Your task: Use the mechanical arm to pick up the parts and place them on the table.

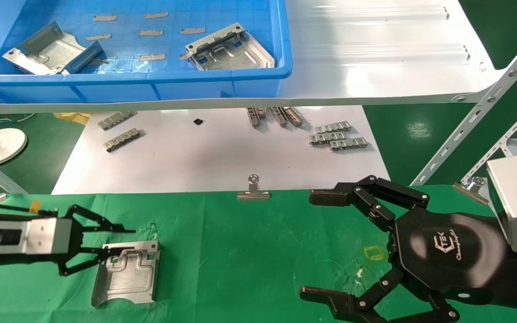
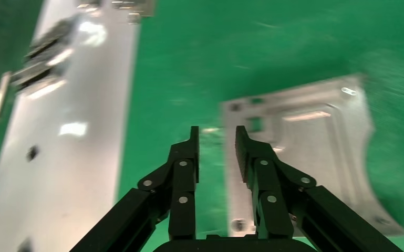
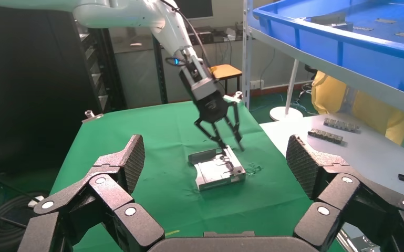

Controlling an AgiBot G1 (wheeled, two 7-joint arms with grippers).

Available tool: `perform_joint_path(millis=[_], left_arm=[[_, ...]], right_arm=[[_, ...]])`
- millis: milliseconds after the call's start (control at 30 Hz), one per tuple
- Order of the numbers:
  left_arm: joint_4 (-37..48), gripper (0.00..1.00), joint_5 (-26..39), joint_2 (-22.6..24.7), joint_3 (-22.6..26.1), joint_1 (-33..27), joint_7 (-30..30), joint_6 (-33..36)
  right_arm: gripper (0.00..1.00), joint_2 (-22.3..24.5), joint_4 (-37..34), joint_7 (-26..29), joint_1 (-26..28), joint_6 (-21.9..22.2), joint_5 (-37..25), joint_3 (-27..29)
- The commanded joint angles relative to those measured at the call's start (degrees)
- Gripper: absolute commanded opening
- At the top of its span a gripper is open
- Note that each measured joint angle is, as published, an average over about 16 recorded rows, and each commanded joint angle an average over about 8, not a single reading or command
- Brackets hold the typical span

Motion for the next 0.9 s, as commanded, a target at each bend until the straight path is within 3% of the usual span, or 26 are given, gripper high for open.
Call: perform_joint_path(millis=[33, 467, 900], left_arm=[[1.93, 1.0, -0.52, 0.43, -0.29, -0.5, 0.28, -0.02], [-1.05, 1.0, -7.42, -2.25, -1.03, 2.82, -9.17, 2.05], [-3.09, 1.0, -8.03, -2.56, -2.12, 3.84, -10.48, 1.88]], right_arm=[[1.0, 0.0, 0.0, 0.0, 0.0, 0.0, 0.0, 0.0], [1.0, 0.01, -0.01, -0.01, -0.01, 0.02, 0.01, -0.01], [1.0, 0.01, -0.02, -0.02, 0.0, 0.02, 0.01, -0.01]])
